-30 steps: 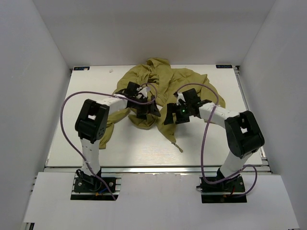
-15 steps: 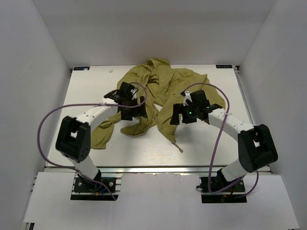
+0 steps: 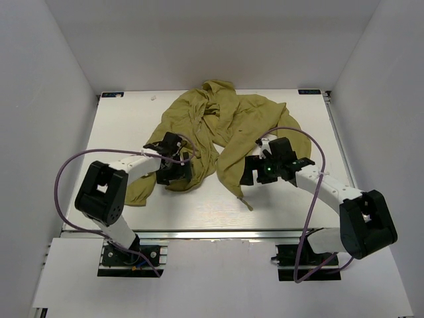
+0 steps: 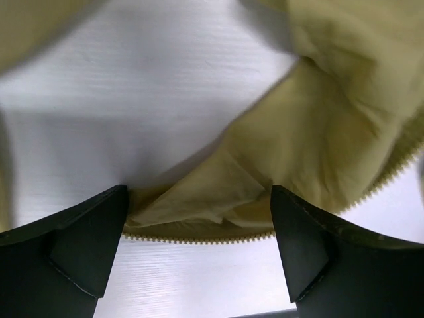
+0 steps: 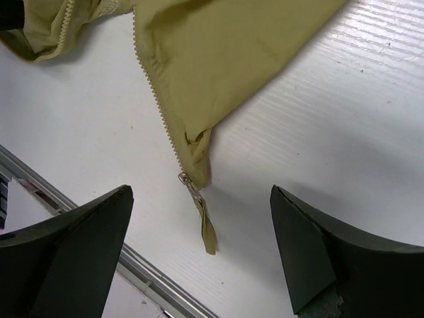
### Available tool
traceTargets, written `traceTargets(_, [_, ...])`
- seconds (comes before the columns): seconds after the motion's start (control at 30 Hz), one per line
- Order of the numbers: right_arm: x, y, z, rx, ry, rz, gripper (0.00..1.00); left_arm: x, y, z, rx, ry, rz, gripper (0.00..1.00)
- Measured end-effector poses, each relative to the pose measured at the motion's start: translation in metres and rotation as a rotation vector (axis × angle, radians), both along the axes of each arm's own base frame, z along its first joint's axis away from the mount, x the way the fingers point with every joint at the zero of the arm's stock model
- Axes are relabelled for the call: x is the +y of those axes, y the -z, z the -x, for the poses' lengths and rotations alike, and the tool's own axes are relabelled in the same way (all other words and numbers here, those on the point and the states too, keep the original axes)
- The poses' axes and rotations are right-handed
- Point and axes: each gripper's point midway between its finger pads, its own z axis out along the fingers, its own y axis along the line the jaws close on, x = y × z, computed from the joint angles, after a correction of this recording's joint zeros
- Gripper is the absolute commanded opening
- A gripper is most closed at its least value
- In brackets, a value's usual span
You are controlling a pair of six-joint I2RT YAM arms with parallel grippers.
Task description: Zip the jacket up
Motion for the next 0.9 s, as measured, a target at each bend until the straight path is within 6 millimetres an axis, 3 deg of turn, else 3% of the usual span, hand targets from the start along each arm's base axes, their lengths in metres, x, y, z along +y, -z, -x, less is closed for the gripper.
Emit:
traceTargets(0.17, [0.000, 0.007, 0.011, 0.017, -0.014, 0.005, 0.88, -0.026, -0.006, 0.021, -0.025, 0.051, 0.129, 0.98])
traceTargets(0.37, [0.004, 0.009, 0.016, 0.020, -0.033, 0.003, 0.88, -0.086, -0.012, 0.097, 0.076, 0.290, 0.250, 0.98])
traceTargets(0.43, [0.004, 0.009, 0.016, 0.022, -0.036, 0.002, 0.88, -0.096, -0.017, 0.122, 0.121, 0.354, 0.291, 0.98])
traceTargets(0.53, [0.004, 0.010, 0.016, 0.020, -0.040, 0.008, 0.87, -0.097, -0.029, 0.143, 0.154, 0.391, 0.324, 0.98])
traceTargets(0.73, [0.003, 0.012, 0.012, 0.021, -0.041, 0.026, 0.87, -0.075, -0.053, 0.139, 0.080, 0.345, 0.244, 0.98])
traceTargets(0.9, [0.003, 0.014, 0.011, 0.018, -0.045, 0.042, 0.87, -0.056, -0.049, 0.121, 0.041, 0.276, 0.138, 0.98])
